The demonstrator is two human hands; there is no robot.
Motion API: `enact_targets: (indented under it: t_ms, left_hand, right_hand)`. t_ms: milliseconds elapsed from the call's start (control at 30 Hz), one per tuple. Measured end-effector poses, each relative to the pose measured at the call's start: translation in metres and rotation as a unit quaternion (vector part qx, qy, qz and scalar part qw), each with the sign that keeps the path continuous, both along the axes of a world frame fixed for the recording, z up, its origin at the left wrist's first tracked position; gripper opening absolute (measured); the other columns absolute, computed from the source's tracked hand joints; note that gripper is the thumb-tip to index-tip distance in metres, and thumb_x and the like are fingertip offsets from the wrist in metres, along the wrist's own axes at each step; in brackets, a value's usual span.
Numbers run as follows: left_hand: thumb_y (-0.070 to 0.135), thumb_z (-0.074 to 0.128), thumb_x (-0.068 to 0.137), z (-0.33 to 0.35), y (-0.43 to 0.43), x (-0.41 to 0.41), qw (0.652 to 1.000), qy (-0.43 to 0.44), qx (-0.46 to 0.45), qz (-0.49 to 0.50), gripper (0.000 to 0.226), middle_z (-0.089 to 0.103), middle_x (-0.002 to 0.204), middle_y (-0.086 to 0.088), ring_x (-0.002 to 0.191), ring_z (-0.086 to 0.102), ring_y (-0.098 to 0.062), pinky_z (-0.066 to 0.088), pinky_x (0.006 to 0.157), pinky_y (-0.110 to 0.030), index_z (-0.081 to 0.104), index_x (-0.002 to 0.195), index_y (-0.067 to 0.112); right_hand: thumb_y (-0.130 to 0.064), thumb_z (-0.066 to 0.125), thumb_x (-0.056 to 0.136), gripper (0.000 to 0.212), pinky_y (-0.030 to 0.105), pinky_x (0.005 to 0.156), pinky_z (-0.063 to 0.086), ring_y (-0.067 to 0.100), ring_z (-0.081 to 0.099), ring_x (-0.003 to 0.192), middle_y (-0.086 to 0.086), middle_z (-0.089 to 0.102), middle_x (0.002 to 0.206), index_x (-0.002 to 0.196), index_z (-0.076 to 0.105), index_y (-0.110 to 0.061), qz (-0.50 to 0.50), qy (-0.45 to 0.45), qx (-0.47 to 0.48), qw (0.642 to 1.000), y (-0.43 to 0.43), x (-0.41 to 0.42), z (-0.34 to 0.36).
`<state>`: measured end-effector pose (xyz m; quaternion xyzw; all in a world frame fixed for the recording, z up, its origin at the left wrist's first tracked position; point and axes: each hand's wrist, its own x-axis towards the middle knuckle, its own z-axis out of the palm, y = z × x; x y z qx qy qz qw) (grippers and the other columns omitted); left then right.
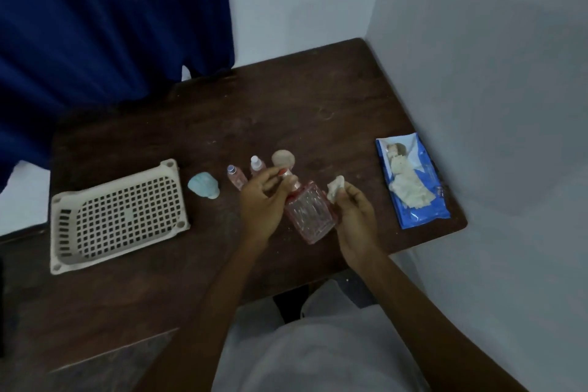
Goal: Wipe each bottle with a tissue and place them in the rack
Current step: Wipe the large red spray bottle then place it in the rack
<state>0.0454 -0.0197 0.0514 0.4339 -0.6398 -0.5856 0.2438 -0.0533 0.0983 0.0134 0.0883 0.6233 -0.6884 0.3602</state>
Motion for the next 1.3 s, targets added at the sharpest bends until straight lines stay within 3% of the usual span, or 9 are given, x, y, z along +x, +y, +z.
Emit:
enact_targets:
  t_ms: [167,367,600,700,767,867,967,1100,1300]
  left_hand:
    - [0.025,0.073,0.088,-0.006,0.006,0.031,0.984,0.082,0.132,0.091,0.020,0.077,0.098,-0.003,0.092,0.073,-0.015,0.058,0.085,-0.034,0.073,0.106,0.015]
    - [0.037,0.071,0.084,-0.051,0.001,0.051,0.906,0.259,0.314,0.116,0.045,0.060,0.100,-0.015,0.086,0.060,-0.023,0.054,0.082,-0.039,0.067,0.113,0.003]
    - [0.036,0.060,0.093,-0.105,-0.023,0.061,0.886,0.313,0.343,0.011,0.032,0.066,0.092,-0.007,0.084,0.066,-0.019,0.058,0.081,-0.036,0.065,0.108,0.007]
    - [0.037,0.058,0.098,-0.126,-0.032,0.061,0.900,0.300,0.316,-0.012,0.030,0.065,0.092,-0.004,0.085,0.065,-0.017,0.056,0.083,-0.035,0.070,0.099,0.010]
    - [0.039,0.063,0.094,-0.136,-0.032,0.060,0.899,0.307,0.308,-0.048,0.030,0.062,0.094,-0.006,0.089,0.063,-0.019,0.052,0.093,-0.039,0.072,0.095,0.011]
    - [0.039,0.066,0.087,-0.144,-0.031,0.056,0.902,0.318,0.282,-0.077,0.032,0.066,0.088,-0.007,0.082,0.066,-0.019,0.053,0.089,-0.039,0.070,0.094,0.008]
    - [0.037,0.063,0.090,-0.147,-0.030,0.058,0.901,0.330,0.267,-0.087,0.030,0.069,0.078,-0.005,0.072,0.067,-0.017,0.056,0.080,-0.035,0.067,0.095,0.008]
    - [0.038,0.064,0.091,-0.149,-0.031,0.063,0.900,0.331,0.264,-0.107,0.030,0.068,0.077,-0.005,0.068,0.065,-0.016,0.055,0.073,-0.032,0.066,0.094,0.008]
    - [0.035,0.061,0.091,-0.143,-0.034,0.061,0.913,0.330,0.202,-0.126,0.030,0.071,0.081,-0.004,0.073,0.069,-0.015,0.056,0.077,-0.031,0.071,0.089,0.007]
  right_hand:
    - [-0.019,0.056,0.100,0.027,0.037,0.089,0.058,0.024,0.068,0.105,0.013,0.071,0.114,0.122,0.064,-0.006,0.011,-0.047,-0.060,0.997,-0.006,0.043,0.006]
    - [-0.017,0.056,0.100,0.028,0.033,0.087,0.055,0.021,0.068,0.108,0.009,0.071,0.117,0.126,0.062,-0.011,0.013,-0.031,-0.121,0.992,-0.016,0.081,-0.015]
    - [-0.016,0.060,0.098,0.024,0.035,0.097,0.054,0.013,0.067,0.109,0.001,0.072,0.115,0.121,0.064,-0.011,0.036,0.210,-0.099,0.972,-0.014,0.094,-0.070]
    - [-0.019,0.064,0.097,0.023,0.038,0.097,0.054,0.013,0.065,0.111,-0.004,0.070,0.115,0.120,0.066,-0.016,0.053,0.373,-0.061,0.924,-0.011,0.089,-0.090]
    - [-0.017,0.067,0.095,0.022,0.038,0.093,0.054,0.013,0.065,0.109,-0.007,0.069,0.115,0.117,0.069,-0.018,0.080,0.497,-0.044,0.863,-0.010,0.085,-0.100]
    - [-0.009,0.072,0.091,0.023,0.021,0.091,0.049,0.013,0.066,0.102,-0.007,0.068,0.109,0.114,0.072,-0.014,0.095,0.664,-0.027,0.741,-0.016,0.082,-0.109]
    - [-0.006,0.072,0.090,0.025,0.011,0.092,0.042,0.016,0.064,0.098,0.000,0.068,0.109,0.114,0.074,-0.010,0.098,0.735,0.003,0.671,-0.022,0.087,-0.115]
    - [-0.006,0.072,0.089,0.027,0.015,0.092,0.046,0.018,0.062,0.099,0.003,0.067,0.112,0.116,0.073,-0.010,0.114,0.764,0.017,0.634,-0.014,0.100,-0.123]
    - [-0.007,0.069,0.089,0.026,0.006,0.087,0.040,0.015,0.062,0.095,0.000,0.068,0.107,0.115,0.072,-0.010,0.072,0.757,0.049,0.647,-0.024,0.102,-0.107]
